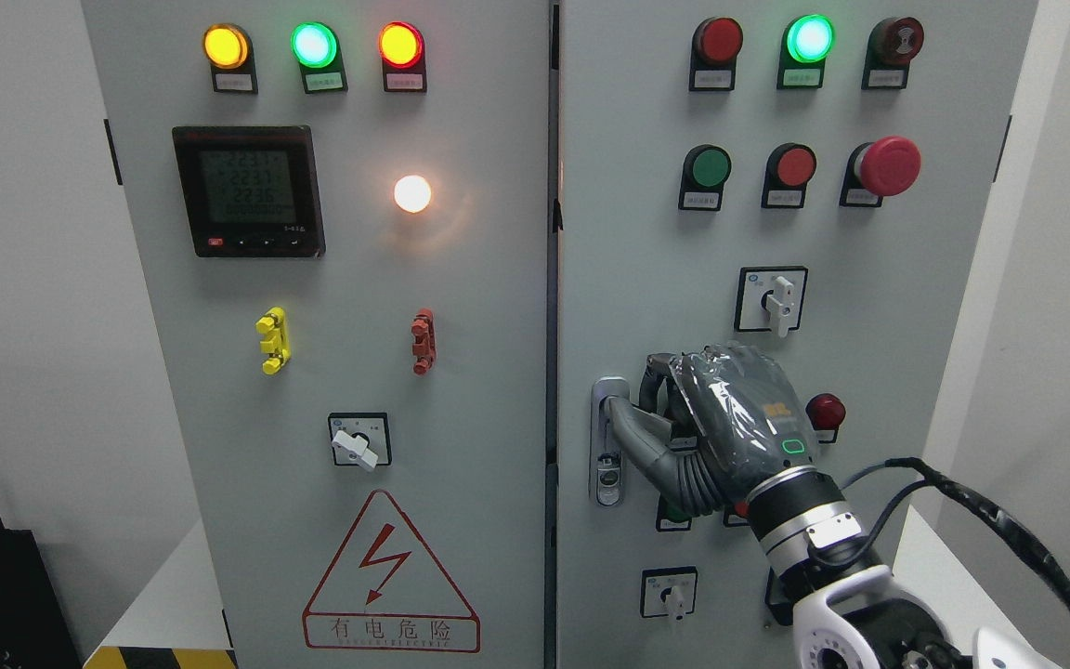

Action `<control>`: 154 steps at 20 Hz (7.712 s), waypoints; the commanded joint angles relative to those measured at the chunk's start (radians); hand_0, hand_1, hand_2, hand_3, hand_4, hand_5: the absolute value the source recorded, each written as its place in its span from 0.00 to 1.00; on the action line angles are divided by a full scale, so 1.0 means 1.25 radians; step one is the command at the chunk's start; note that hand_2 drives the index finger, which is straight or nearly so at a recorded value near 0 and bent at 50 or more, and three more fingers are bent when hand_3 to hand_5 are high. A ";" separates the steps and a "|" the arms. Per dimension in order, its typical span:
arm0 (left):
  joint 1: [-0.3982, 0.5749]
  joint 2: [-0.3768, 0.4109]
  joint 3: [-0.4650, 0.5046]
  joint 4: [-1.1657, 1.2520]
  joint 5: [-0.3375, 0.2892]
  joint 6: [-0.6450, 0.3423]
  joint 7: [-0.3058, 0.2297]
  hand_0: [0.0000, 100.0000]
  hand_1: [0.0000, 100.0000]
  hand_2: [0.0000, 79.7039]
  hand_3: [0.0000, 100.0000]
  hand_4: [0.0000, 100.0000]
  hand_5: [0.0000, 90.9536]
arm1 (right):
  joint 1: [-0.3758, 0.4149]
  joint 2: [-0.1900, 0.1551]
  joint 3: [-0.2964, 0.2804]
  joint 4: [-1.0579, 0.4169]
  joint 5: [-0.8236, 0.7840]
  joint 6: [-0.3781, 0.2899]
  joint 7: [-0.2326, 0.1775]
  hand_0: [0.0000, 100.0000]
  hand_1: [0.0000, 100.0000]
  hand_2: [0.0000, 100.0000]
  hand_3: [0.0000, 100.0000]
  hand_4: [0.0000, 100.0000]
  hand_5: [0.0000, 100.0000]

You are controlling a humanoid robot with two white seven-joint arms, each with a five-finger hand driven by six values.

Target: Release door handle

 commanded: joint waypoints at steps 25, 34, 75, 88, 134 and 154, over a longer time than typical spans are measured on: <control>0.000 0.000 0.000 -0.025 0.000 0.000 0.001 0.12 0.39 0.00 0.00 0.00 0.00 | -0.012 0.017 -0.021 0.007 0.007 -0.099 -0.084 0.60 0.28 0.50 0.99 0.85 0.95; 0.000 0.000 0.000 -0.025 0.000 0.000 0.001 0.12 0.39 0.00 0.00 0.00 0.00 | 0.051 0.029 -0.111 0.003 0.089 -0.232 -0.128 0.59 0.25 0.48 0.92 0.80 0.87; 0.000 0.000 0.000 -0.025 0.000 0.000 0.001 0.12 0.39 0.00 0.00 0.00 0.00 | 0.404 0.199 -0.863 -0.073 0.211 -0.815 -0.149 0.53 0.25 0.55 0.93 0.81 0.90; 0.000 0.000 0.000 -0.025 0.000 0.000 0.001 0.12 0.39 0.00 0.00 0.00 0.00 | 0.593 0.257 -1.222 0.142 0.198 -0.825 -0.125 0.53 0.26 0.53 0.91 0.79 0.89; 0.000 0.000 0.000 -0.025 0.000 0.000 0.001 0.12 0.39 0.00 0.00 0.00 0.00 | 0.911 0.386 -0.838 1.416 -0.084 -0.463 0.175 0.45 0.13 0.00 0.00 0.00 0.00; 0.000 0.000 0.000 -0.025 0.000 0.000 0.001 0.12 0.39 0.00 0.00 0.00 0.00 | 0.892 0.411 -0.879 1.411 -0.168 -0.426 0.278 0.39 0.07 0.00 0.00 0.00 0.00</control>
